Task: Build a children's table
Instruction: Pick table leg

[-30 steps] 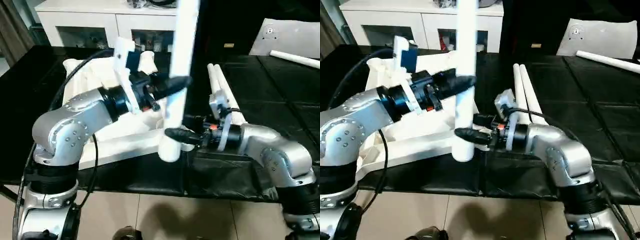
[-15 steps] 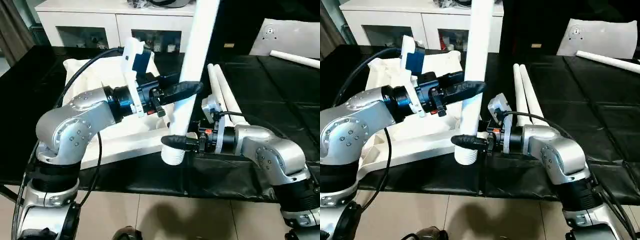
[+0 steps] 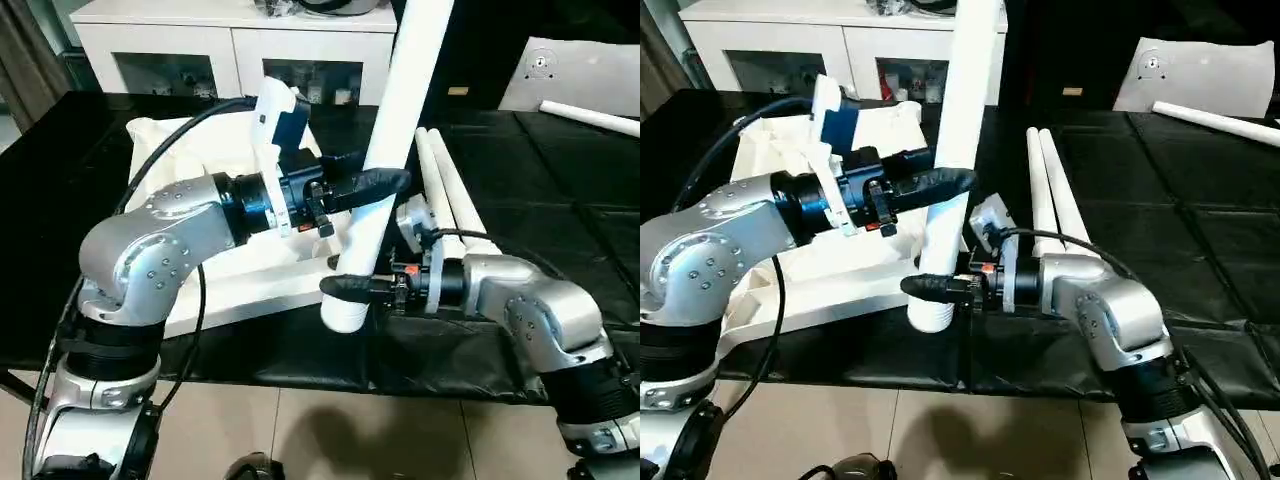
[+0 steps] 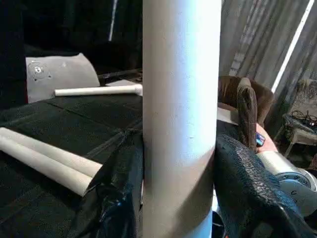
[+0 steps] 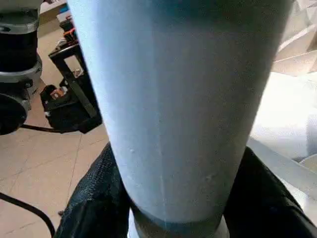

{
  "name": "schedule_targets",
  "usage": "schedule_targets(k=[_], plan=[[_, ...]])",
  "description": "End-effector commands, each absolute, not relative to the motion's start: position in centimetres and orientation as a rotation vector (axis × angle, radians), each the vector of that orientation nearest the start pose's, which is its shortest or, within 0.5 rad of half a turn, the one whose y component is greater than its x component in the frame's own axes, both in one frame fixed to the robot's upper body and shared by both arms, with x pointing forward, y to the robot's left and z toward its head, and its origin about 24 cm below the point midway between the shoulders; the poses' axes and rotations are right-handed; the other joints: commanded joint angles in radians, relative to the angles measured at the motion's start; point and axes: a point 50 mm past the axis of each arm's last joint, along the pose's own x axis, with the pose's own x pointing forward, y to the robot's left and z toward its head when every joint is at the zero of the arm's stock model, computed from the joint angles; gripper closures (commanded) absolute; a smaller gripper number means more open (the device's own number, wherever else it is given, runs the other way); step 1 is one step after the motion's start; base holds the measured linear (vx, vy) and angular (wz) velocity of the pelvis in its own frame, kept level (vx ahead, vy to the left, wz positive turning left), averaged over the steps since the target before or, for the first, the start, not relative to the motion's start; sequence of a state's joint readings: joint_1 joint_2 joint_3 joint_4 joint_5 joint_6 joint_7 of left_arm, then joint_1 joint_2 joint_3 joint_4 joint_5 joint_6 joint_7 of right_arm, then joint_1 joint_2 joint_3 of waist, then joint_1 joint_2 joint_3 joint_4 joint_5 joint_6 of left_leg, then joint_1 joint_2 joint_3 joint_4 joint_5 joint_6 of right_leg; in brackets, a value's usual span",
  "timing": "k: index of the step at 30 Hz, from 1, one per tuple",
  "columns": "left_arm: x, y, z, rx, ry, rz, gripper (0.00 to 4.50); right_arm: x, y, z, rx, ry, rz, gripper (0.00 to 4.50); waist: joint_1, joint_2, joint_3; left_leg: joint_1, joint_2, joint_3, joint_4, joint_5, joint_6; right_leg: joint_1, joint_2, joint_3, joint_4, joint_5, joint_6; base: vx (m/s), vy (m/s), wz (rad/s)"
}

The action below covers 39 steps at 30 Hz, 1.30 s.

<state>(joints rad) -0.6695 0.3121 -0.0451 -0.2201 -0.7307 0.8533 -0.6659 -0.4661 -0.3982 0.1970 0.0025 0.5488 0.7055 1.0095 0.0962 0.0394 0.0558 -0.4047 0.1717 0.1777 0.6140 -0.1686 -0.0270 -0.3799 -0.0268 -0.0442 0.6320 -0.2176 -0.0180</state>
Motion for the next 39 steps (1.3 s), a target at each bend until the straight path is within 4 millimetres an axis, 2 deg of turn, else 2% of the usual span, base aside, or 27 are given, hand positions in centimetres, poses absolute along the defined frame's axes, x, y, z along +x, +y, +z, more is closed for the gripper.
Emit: schedule_targets(k=[1, 2, 6, 7, 8, 10, 11, 12, 13, 15, 16, 17, 18, 19, 20, 21, 22, 24, 30, 31, 32, 33, 34, 35, 36, 38, 39], plan=[[28.6, 7.9, 21.9, -0.152, -0.014, -1.269, 2.75, 28.5, -10.7, 11.3, 0.152, 0.337, 1.330, 2.53, 0.003, -0.005, -0.073, 0.029, 0.058, -0.028, -0.059, -0.119, 0.005, 0.039, -0.107, 0.050, -0.075, -0.121, -0.182, 0.000, 0.000, 0.00], [28.6, 7.9, 21.9, -0.152, -0.013, -1.270, 2.75, 28.5, -10.8, 11.2, 0.152, 0.337, 1.327, 2.53, 0.003, -0.001, -0.073, 0.029, 0.058, -0.029, -0.059, -0.121, 0.003, 0.039, -0.107, 0.050, -0.075, -0.121, -0.181, 0.000, 0.000, 0.00], [28.4, 7.8, 22.2, -0.206, -0.013, -1.281, 2.75, 28.5, -10.9, 11.0, 0.155, 0.339, 1.304, 2.55, 0.003, -0.003, -0.072, 0.029, 0.059, -0.029, -0.059, -0.125, 0.002, 0.040, -0.108, 0.050, -0.075, -0.121, -0.184, 0.000, 0.000, 0.00], [27.8, 7.6, 22.5, -0.239, -0.032, -1.338, 2.19, 28.5, -10.9, 10.9, 0.172, 0.332, 1.291, 2.55, 0.004, -0.003, -0.073, 0.028, 0.058, -0.028, -0.058, -0.121, 0.000, 0.040, -0.108, 0.050, -0.074, -0.114, -0.189, 0.000, 0.000, 0.00], [27.4, 7.4, 22.7, -0.251, -0.043, -1.373, 2.05, 28.5, -10.8, 10.9, 0.179, 0.321, 1.291, 2.55, 0.006, 0.014, -0.074, 0.029, 0.057, -0.031, -0.057, -0.124, -0.001, 0.038, -0.109, 0.049, -0.072, -0.116, -0.192, 0.000, 0.000, 0.00], [27.0, 7.2, 22.8, -0.265, -0.049, -1.406, 2.05, 28.5, -10.8, 11.0, 0.186, 0.315, 1.290, 2.55, 0.005, 0.005, -0.074, 0.028, 0.057, -0.030, -0.058, -0.131, -0.002, 0.041, -0.108, 0.049, -0.073, -0.111, -0.195, 0.000, 0.000, 0.00], [26.8, 7.1, 22.9, -0.272, -0.051, -1.421, 1.94, 28.4, -10.8, 11.0, 0.188, 0.312, 1.291, 2.55, 0.006, 0.005, -0.074, 0.029, 0.057, -0.029, -0.058, -0.130, -0.001, 0.039, -0.107, 0.049, -0.075, -0.108, -0.196, 0.000, 0.000, 0.00], [26.2, 6.6, 22.8, -0.289, -0.058, -1.452, 1.94, 28.2, -10.7, 11.0, 0.196, 0.308, 1.291, 2.55, 0.008, 0.015, -0.074, 0.029, 0.060, -0.032, -0.058, -0.132, -0.001, 0.039, -0.108, 0.049, -0.072, -0.101, -0.199, 0.000, 0.000, 0.00], [25.9, 6.4, 22.8, -0.299, -0.059, -1.464, 1.80, 28.2, -10.6, 11.0, 0.202, 0.297, 1.280, 2.55, 0.007, 0.007, -0.073, 0.028, 0.061, -0.032, -0.060, -0.133, 0.000, 0.041, -0.105, 0.049, -0.073, -0.093, -0.195, 0.000, 0.000, 0.00], [25.6, 6.1, 22.7, -0.339, -0.067, -1.479, 1.57, 28.1, -10.5, 11.1, 0.224, 0.255, 1.252, 2.55, 0.009, 0.014, -0.073, 0.028, 0.059, -0.031, -0.059, -0.140, 0.001, 0.039, -0.107, 0.050, -0.075, -0.101, -0.193, 0.000, 0.000, 0.00], [25.5, 6.1, 22.7, -0.357, -0.069, -1.481, 1.57, 28.1, -10.5, 11.2, 0.233, 0.238, 1.242, 2.55, 0.008, 0.013, -0.072, 0.028, 0.060, -0.030, -0.060, -0.154, -0.004, 0.038, -0.109, 0.050, -0.078, -0.120, -0.196, 0.000, 0.000, 0.00], [25.5, 6.0, 22.7, -0.388, -0.085, -1.462, 1.31, 28.2, -10.4, 11.4, 0.261, 0.208, 1.215, 2.55, 0.008, 0.010, -0.072, 0.027, 0.059, -0.031, -0.060, -0.160, -0.005, 0.040, -0.107, 0.049, -0.079, -0.130, -0.195, 0.000, 0.000, 0.00], [25.7, 6.0, 22.7, -0.410, -0.096, -1.442, 1.31, 28.2, -10.4, 11.5, 0.277, 0.194, 1.200, 2.55, 0.008, 0.018, -0.071, 0.030, 0.061, -0.032, -0.062, -0.172, -0.008, 0.036, -0.107, 0.050, -0.083, -0.149, -0.188, 0.000, 0.000, 0.00], [26.0, 6.1, 22.7, -0.455, -0.117, -1.394, 1.19, 27.9, -10.4, 11.7, 0.290, 0.192, 1.187, 2.55, 0.006, 0.020, -0.068, 0.031, 0.061, -0.033, -0.064, -0.200, -0.014, 0.036, -0.105, 0.049, -0.087, -0.181, -0.183, 0.000, 0.000, 0.00], [26.2, 6.1, 22.7, -0.470, -0.125, -1.379, 1.10, 27.9, -10.4, 11.7, 0.291, 0.191, 1.179, 2.55, 0.007, 0.017, -0.069, 0.033, 0.060, -0.035, -0.065, -0.206, -0.017, 0.038, -0.106, 0.049, -0.086, -0.203, -0.174, 0.000, 0.000, 0.00], [26.3, 6.2, 22.7, -0.483, -0.132, -1.364, 1.10, 27.8, -10.4, 11.7, 0.292, 0.191, 1.171, 2.55, 0.007, 0.017, -0.069, 0.031, 0.060, -0.034, -0.065, -0.198, -0.016, 0.039, -0.106, 0.051, -0.088, -0.204, -0.169, 0.000, 0.000, 0.00], [27.1, 7.0, 22.8, -0.552, -0.181, -1.289, 1.07, 27.5, -10.6, 11.9, 0.296, 0.177, 1.127, 2.55, 0.007, 0.022, -0.067, 0.030, 0.059, -0.034, -0.066, -0.198, -0.018, 0.036, -0.105, 0.051, -0.092, -0.218, -0.159, 0.000, 0.000, 0.00], [27.5, 7.7, 22.7, -0.582, -0.199, -1.239, 1.05, 27.4, -10.8, 11.9, 0.289, 0.170, 1.096, 2.56, 0.008, 0.020, -0.068, 0.030, 0.058, -0.034, -0.066, -0.198, -0.025, 0.038, -0.108, 0.051, -0.092, -0.232, -0.154, 0.000, 0.000, 0.00], [28.7, 11.1, 21.1, -0.611, -0.206, -0.947, 1.05, 26.0, -12.5, 12.1, 0.281, 0.127, 0.911, 2.58, -0.005, 0.022, -0.071, 0.027, 0.056, -0.036, -0.066, -0.176, -0.017, 0.038, -0.103, 0.050, -0.090, -0.197, -0.121, 0.000, 0.000, 0.00], [28.7, 11.1, 21.1, -0.611, -0.206, -0.947, 1.05, 26.0, -12.5, 12.1, 0.281, 0.127, 0.911, 2.58, -0.007, 0.023, -0.071, 0.027, 0.055, -0.036, -0.067, -0.174, -0.018, 0.037, -0.102, 0.049, -0.091, -0.199, -0.116, 0.000, 0.000, 0.00], [28.8, 12.0, 20.3, -0.576, -0.185, -0.864, 1.05, 25.6, -13.0, 12.1, 0.264, 0.124, 0.864, 2.58, -0.011, 0.018, -0.066, 0.028, 0.056, -0.034, -0.069, -0.184, -0.017, 0.033, -0.101, 0.051, -0.097, -0.219, -0.107, 0.000, 0.000, 0.00], [28.7, 13.1, 19.1, -0.505, -0.152, -0.761, 1.05, 25.1, -13.5, 12.1, 0.244, 0.119, 0.810, 2.58, -0.010, 0.020, -0.066, 0.028, 0.059, -0.037, -0.071, -0.183, -0.019, 0.033, -0.101, 0.051, -0.094, -0.220, -0.103, 0.000, 0.000, 0.00], [28.6, 13.9, 18.1, -0.432, -0.122, -0.688, 1.05, 25.0, -13.7, 12.1, 0.227, 0.114, 0.768, 2.58, -0.015, 0.016, -0.066, 0.029, 0.058, -0.035, -0.072, -0.182, -0.017, 0.031, -0.098, 0.052, -0.096, -0.220, -0.087, 0.000, 0.000, 0.00], [28.3, 14.6, 16.8, -0.324, -0.082, -0.607, 1.05, 24.8, -13.7, 12.2, 0.213, 0.112, 0.725, 2.58, -0.019, 0.029, -0.063, 0.028, 0.058, -0.040, -0.077, -0.191, -0.024, 0.029, -0.098, 0.052, -0.095, -0.233, -0.072, 0.000, 0.000, 0.00], [28.2, 15.0, 16.1, -0.282, -0.054, -0.569, 1.05, 24.7, -13.7, 12.2, 0.211, 0.111, 0.707, 2.58, -0.024, 0.027, -0.063, 0.029, 0.059, -0.039, -0.078, -0.197, -0.026, 0.028, -0.097, 0.052, -0.098, -0.239, -0.062, 0.000, 0.000, 0.00], [27.7, 15.3, 14.7, -0.219, 0.009, -0.516, 1.05, 24.7, -13.8, 12.4, 0.204, 0.100, 0.650, 2.58, -0.033, 0.044, -0.061, 0.040, 0.056, -0.038, -0.078, -0.258, -0.046, 0.017, -0.098, 0.053, -0.105, -0.310, -0.063, 0.000, 0.000, 0.00], [27.4, 15.3, 14.3, -0.197, 0.022, -0.511, 1.05, 24.7, -13.8, 12.3, 0.205, 0.097, 0.627, 2.58, -0.035, 0.040, -0.057, 0.041, 0.057, -0.039, -0.079, -0.274, -0.049, 0.014, -0.098, 0.054, -0.109, -0.329, -0.063, 0.000, 0.000, 0.00]])
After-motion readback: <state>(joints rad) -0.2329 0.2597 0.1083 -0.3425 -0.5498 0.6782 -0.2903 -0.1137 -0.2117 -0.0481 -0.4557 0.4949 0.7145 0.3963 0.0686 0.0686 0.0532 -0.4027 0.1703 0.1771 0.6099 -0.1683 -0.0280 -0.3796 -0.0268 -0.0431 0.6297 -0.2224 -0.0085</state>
